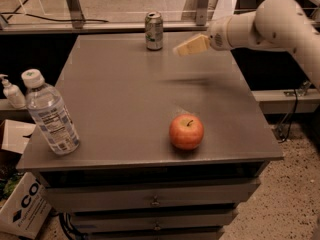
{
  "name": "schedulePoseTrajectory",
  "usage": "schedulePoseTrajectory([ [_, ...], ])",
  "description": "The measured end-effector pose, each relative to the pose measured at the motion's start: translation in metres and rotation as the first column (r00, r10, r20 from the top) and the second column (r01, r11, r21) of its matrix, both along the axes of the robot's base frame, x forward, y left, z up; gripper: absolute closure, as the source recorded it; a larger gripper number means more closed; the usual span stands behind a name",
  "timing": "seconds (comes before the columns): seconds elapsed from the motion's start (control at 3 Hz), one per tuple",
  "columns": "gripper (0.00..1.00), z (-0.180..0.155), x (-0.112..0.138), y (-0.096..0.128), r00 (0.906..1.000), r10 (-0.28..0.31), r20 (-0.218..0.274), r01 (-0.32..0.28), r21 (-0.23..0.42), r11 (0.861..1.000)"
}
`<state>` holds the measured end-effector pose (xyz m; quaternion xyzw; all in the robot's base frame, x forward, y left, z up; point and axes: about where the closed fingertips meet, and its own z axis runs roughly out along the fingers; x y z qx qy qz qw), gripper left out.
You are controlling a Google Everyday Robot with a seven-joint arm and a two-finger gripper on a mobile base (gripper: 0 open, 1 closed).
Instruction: Move 7up can near apple
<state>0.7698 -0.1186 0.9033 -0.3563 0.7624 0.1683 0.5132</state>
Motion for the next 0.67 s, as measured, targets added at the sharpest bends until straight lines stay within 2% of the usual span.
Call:
schedulePoseTrajectory([
  [0.33,0.0,-0.008,0.038,0.031,0.9992,0.036,0.02,-0.037,0.094,0.995],
  [0.67,0.0,-0.01,0.073,0.062,0.9969,0.06,0.05,-0.066,0.132,0.989],
])
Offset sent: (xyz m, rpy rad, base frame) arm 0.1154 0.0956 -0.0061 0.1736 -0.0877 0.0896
